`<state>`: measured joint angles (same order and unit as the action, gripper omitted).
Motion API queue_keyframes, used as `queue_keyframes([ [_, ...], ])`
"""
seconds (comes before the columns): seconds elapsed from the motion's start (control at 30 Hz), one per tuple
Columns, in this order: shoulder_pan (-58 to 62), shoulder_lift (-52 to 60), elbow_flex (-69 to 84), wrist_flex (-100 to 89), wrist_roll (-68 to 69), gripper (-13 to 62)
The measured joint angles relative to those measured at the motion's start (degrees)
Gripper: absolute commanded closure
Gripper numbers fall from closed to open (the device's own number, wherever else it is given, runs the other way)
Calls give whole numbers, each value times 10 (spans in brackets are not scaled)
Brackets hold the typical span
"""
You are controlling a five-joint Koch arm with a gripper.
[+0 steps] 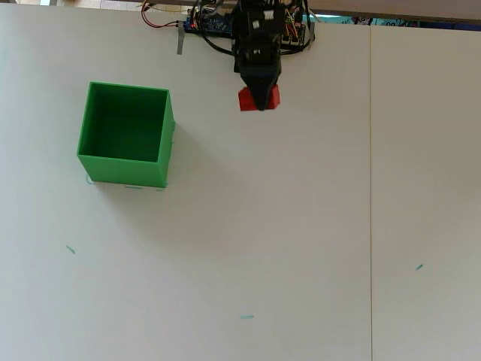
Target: Grasp a red block and put it in the green bin.
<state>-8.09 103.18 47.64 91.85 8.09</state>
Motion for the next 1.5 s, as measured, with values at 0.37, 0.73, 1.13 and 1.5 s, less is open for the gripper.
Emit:
queue_keyframes([
  [0.37, 245, 49, 196, -58, -186, 458],
  [0.73, 384, 12, 313, -320, -236, 458],
  [1.13, 531, -47, 313, -359, -298, 458],
  [1.5, 550, -149, 313, -423, -299, 458],
])
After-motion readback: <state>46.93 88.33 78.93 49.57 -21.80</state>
